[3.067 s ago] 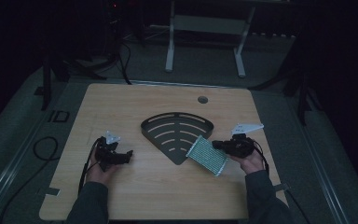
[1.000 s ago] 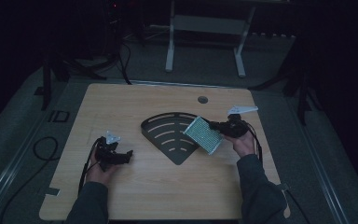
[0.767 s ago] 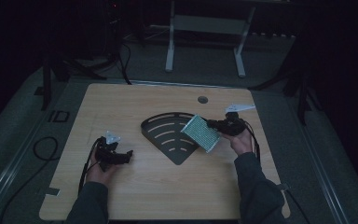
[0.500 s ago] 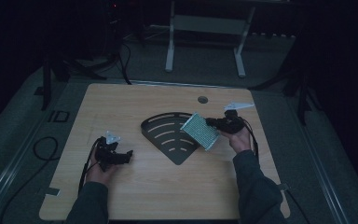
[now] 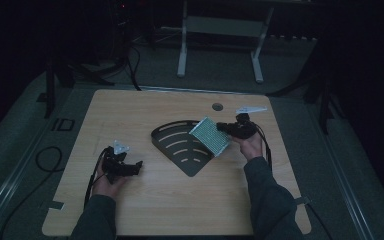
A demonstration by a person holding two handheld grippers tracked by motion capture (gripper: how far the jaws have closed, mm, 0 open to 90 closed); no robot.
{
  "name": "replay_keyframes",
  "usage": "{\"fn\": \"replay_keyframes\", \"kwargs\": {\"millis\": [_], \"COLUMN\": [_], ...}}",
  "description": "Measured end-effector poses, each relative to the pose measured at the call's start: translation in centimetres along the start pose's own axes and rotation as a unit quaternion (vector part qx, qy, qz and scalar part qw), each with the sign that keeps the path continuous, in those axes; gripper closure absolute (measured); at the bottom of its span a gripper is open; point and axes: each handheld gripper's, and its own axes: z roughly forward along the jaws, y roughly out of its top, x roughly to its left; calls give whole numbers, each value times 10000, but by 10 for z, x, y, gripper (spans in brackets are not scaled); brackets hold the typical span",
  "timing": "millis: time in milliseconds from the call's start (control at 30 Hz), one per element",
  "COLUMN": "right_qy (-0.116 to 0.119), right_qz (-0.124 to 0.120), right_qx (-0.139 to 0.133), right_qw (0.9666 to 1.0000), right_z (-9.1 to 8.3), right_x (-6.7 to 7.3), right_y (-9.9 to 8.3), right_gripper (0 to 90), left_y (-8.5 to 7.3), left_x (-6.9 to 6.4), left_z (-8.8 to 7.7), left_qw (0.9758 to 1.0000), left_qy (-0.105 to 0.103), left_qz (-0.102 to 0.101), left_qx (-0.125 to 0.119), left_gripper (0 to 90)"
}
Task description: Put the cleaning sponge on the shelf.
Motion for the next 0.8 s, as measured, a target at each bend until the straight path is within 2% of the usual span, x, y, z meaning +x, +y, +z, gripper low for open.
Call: {"fn": "replay_keyframes", "kwargs": {"millis": [600,800], "right_qy": [-160,-167], "right_qz": [224,179], "right_qx": [-81,-91], "right_qw": [9996,9997], "right_z": [18,23], "right_x": [-3,-2], "right_y": [4,4], "right_gripper": [896,896], "left_y": [0,0], "left_x": [0,0], "left_z": [0,0], "left_qw": [10000,10000], "left_qy": [1,-1], "left_qz": [3,0], "left_qx": [1,0], "left_gripper": [130,130]}}
